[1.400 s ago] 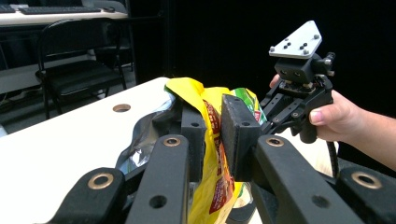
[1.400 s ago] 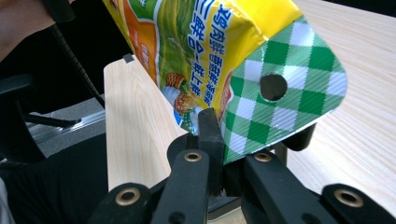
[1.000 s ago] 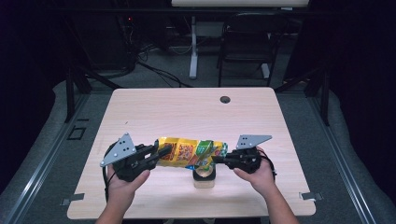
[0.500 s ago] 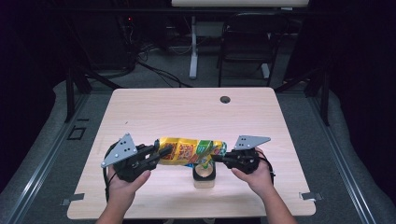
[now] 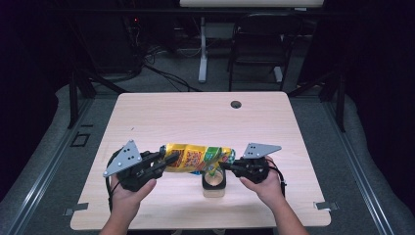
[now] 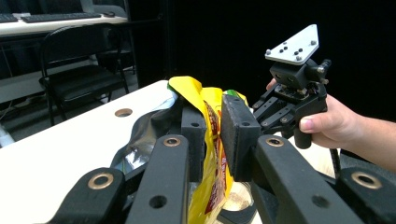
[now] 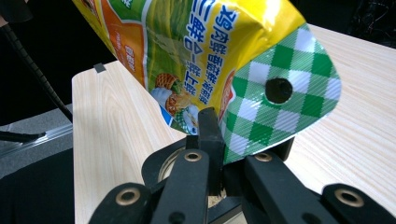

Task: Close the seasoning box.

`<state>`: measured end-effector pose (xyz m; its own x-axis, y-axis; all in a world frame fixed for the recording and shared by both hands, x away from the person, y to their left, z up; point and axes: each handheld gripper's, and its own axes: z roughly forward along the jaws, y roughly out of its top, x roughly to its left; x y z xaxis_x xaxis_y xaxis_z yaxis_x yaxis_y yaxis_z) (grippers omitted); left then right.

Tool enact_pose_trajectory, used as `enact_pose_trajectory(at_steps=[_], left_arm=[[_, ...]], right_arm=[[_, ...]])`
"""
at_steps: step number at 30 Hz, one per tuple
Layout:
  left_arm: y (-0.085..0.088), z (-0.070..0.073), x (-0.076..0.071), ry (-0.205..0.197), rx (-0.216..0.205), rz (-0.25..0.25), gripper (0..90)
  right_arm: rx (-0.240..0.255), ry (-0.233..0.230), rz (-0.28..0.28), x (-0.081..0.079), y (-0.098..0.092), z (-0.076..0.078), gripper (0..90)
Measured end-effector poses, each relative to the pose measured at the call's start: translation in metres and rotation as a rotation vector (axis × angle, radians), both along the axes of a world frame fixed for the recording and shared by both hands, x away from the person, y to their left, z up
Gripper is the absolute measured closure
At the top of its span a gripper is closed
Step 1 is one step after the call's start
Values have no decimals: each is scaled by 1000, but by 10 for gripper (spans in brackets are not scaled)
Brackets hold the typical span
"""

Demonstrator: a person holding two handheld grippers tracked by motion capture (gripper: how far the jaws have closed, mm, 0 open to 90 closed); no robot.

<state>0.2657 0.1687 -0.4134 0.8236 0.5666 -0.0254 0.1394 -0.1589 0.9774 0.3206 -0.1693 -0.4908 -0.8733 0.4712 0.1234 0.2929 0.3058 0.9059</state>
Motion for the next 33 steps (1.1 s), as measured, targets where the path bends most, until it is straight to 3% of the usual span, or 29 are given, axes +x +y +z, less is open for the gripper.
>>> enact_pose_trajectory(at_steps=[10, 25, 33], left_arm=[[4, 1, -1, -1, -7, 10, 801], [7, -2, 0, 8, -12, 16, 801], [11, -6, 1, 18, -17, 19, 798]], right_arm=[[-5, 3, 26, -1, 5, 0, 895], [-16, 53, 91, -1, 6, -1, 896], [-24, 54, 89, -1, 7, -1, 897]])
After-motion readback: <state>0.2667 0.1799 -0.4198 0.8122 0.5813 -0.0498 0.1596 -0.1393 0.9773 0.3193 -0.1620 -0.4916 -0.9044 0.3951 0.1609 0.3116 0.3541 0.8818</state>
